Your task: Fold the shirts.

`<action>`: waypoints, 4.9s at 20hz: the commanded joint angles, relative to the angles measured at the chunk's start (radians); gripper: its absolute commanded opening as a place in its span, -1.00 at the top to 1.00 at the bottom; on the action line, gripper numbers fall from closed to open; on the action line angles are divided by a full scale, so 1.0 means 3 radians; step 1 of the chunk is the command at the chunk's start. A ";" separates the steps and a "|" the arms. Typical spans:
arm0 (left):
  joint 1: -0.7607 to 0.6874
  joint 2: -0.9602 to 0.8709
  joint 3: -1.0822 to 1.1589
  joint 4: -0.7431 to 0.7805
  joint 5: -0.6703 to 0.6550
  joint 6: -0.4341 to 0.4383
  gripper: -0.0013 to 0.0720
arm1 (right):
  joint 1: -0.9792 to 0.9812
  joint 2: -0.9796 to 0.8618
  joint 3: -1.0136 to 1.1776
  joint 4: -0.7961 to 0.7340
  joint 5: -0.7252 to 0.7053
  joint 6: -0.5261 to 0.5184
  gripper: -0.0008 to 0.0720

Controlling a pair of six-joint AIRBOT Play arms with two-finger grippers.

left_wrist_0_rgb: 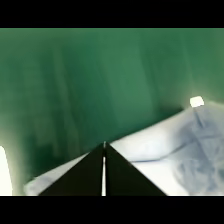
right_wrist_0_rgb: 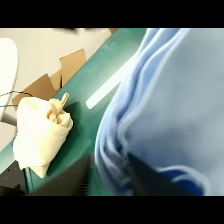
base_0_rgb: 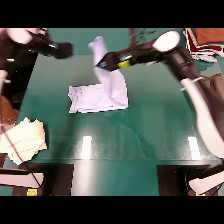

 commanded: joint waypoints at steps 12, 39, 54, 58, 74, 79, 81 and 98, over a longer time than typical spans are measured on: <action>0.0451 0.0393 -0.0001 0.0102 -0.0570 0.0027 0.89 | -0.0936 0.0309 -0.1081 -0.0889 0.0474 0.0416 -0.43; -0.0538 0.0387 -0.0011 0.0043 -0.0444 0.0031 0.89 | -0.1844 -0.0212 0.0027 -0.0769 0.0423 0.0841 0.92; -0.0716 0.0383 -0.0011 0.0029 -0.0196 -0.0001 0.89 | -0.3958 0.0343 0.0123 -0.1010 0.0337 0.1036 0.92; -0.0716 0.0383 -0.0011 0.0029 -0.0210 0.0000 0.89 | -0.3952 0.0355 0.0646 -0.1010 0.0535 0.1035 0.92; -0.0716 0.0383 -0.0011 0.0029 -0.0223 0.0029 0.89 | -0.4705 0.2098 -0.1438 -0.1067 0.1118 0.0932 0.92; -0.0716 0.0383 -0.0011 0.0029 -0.0221 0.0029 0.89 | -0.5099 0.2576 -0.2323 -0.1806 0.1185 0.0933 0.92; -0.0716 0.0383 -0.0011 0.0029 -0.0224 0.0031 0.89 | -0.5222 0.2667 -0.2586 -0.1929 0.1209 0.0933 0.90; -0.0715 0.0383 -0.0010 0.0027 -0.0160 0.0027 0.88 | -0.2853 0.2703 -0.2141 -0.1466 0.0797 0.0935 -0.30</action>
